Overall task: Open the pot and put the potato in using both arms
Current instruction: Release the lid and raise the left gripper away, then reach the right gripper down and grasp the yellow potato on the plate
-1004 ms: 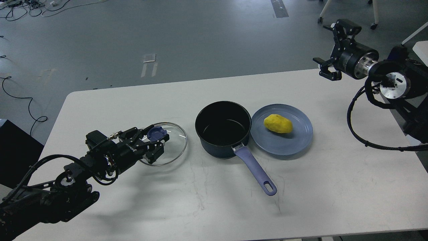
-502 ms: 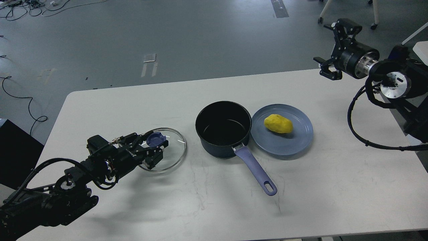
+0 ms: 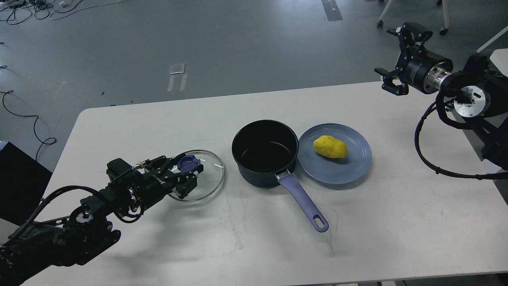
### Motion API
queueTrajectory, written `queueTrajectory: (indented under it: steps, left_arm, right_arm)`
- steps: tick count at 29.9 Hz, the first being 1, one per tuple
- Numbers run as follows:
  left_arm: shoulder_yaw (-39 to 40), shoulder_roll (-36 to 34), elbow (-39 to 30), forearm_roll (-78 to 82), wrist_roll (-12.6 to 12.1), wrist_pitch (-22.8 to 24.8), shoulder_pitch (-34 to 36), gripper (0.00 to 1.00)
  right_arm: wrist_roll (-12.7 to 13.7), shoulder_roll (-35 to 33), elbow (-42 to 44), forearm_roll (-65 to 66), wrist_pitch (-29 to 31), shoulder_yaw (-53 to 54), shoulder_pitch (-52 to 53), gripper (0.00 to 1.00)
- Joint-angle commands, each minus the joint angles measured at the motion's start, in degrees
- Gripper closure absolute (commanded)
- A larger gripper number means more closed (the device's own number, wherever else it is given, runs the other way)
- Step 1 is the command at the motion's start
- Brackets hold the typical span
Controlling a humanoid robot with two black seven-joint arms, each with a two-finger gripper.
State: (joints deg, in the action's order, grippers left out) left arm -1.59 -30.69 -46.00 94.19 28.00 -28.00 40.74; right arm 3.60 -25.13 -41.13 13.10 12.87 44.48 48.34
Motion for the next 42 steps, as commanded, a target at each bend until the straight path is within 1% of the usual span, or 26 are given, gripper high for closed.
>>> queueTrajectory:
  steps: [1, 7, 17, 19, 22, 24, 25, 26, 28, 30, 31, 32, 33, 34, 35, 36, 37, 38, 39, 40, 42]
  left_arm:
    - [0.00, -0.25, -0.50, -1.72, 0.00, 0.00, 0.04, 0.02]
    - [0.00, -0.95, -0.76, -5.41, 0.00, 0.00, 0.04, 0.02]
    - [0.18, -1.30, -0.94, -5.86, 0.00, 0.00, -0.14, 0.02]
    - [0.88, -2.53, -2.43, -6.21, 0.00, 0.00, 0.39, 0.02]
    - [1.15, -5.87, -7.25, -9.27, 0.00, 0.00, 3.55, 0.02]
    - [1.41, -8.15, -11.90, -16.71, 0.00, 0.00, 9.24, 0.02]
    - [1.76, -8.60, -12.79, -19.63, 0.00, 0.57, 10.84, 0.02]
    - [3.07, -9.04, -13.67, -26.70, 0.00, 5.10, 13.99, 0.02]
    - [5.18, -9.04, -13.77, -35.52, 0.00, 11.26, 16.47, 0.02]
    - [10.61, -8.69, -13.16, -54.36, 0.00, 24.50, 19.63, 0.02]
    - [11.77, -8.60, -12.98, -58.38, 0.00, 27.79, 20.25, 0.02]
    - [13.78, -8.43, -12.46, -64.94, 0.00, 33.30, 20.87, 0.02]
    - [15.11, -8.34, -11.84, -71.18, -2.14, 37.27, 21.39, 0.02]
    - [15.12, -8.34, -11.84, -71.25, -2.16, 37.31, 21.40, 0.02]
    - [16.17, -7.64, -11.58, -75.51, -6.60, 40.01, 22.01, 0.02]
    - [16.52, -7.11, -11.49, -77.03, -8.65, 40.82, 22.19, 0.02]
    - [17.48, -5.63, -11.31, -79.66, -12.67, 41.87, 22.19, 0.02]
    - [18.63, -4.05, -10.61, -81.43, -15.67, 42.32, 21.76, 0.02]
    - [19.25, -3.51, -10.08, -82.05, -16.48, 42.41, 21.40, 0.02]
    - [19.95, -2.55, -9.12, -82.49, -17.36, 42.76, 21.14, 0.02]
    - [20.04, -2.01, -8.76, -82.41, -17.45, 42.94, 20.52, 0.02]
  right_arm:
    - [0.00, 0.35, 0.00, 0.00, -0.04, 0.08, 0.09, 0.00]
    - [0.00, 0.61, 0.00, 0.00, -0.04, 0.00, 0.35, 0.00]
    - [0.00, 0.53, 0.00, 0.00, -0.04, 0.00, 0.79, 0.00]
    - [0.00, 0.53, 0.00, 0.00, 0.05, 0.00, 0.88, 0.00]
    - [0.00, 0.09, -0.18, 0.09, 0.05, -0.09, 1.32, 0.00]
    - [-0.09, -0.09, -0.62, 0.35, 0.13, -1.40, 1.85, 0.00]
    - [-0.17, -0.09, -0.79, 0.35, 0.13, -2.11, 2.20, 0.00]
    - [-0.43, -0.26, -1.40, 0.70, 0.13, -3.68, 2.98, 0.00]
    - [-0.61, -0.35, -2.02, 0.88, 0.13, -5.09, 3.60, 0.00]
    - [-0.70, -0.96, -4.21, 1.40, 0.22, -7.81, 4.39, 0.00]
    - [-0.79, -1.49, -4.92, 2.01, 0.22, -8.52, 4.57, 0.00]
    - [-0.96, -2.71, -6.32, 4.20, 0.22, -10.18, 5.09, 0.00]
    - [-1.40, -3.77, -7.90, 7.61, 0.31, -12.29, 5.80, 0.00]
    - [-1.40, -3.78, -7.91, 7.65, 0.31, -12.31, 5.80, 0.00]
    - [-2.54, -4.74, -9.39, 12.26, 0.75, -15.27, 6.33, 0.00]
    - [-3.33, -5.10, -9.93, 14.57, 1.18, -16.69, 6.50, 0.00]
    - [-5.60, -5.71, -10.37, 20.07, 2.23, -19.92, 6.68, 0.00]
    - [-7.97, -5.89, -10.55, 26.13, 2.68, -22.74, 6.86, 0.00]
    - [-9.39, -5.89, -10.55, 29.15, 2.68, -24.16, 6.94, 0.00]
    - [-11.84, -5.89, -10.55, 35.44, 2.68, -26.52, 7.12, 0.00]
    - [-14.49, -5.89, -10.55, 41.63, 2.68, -28.73, 7.47, 0.00]
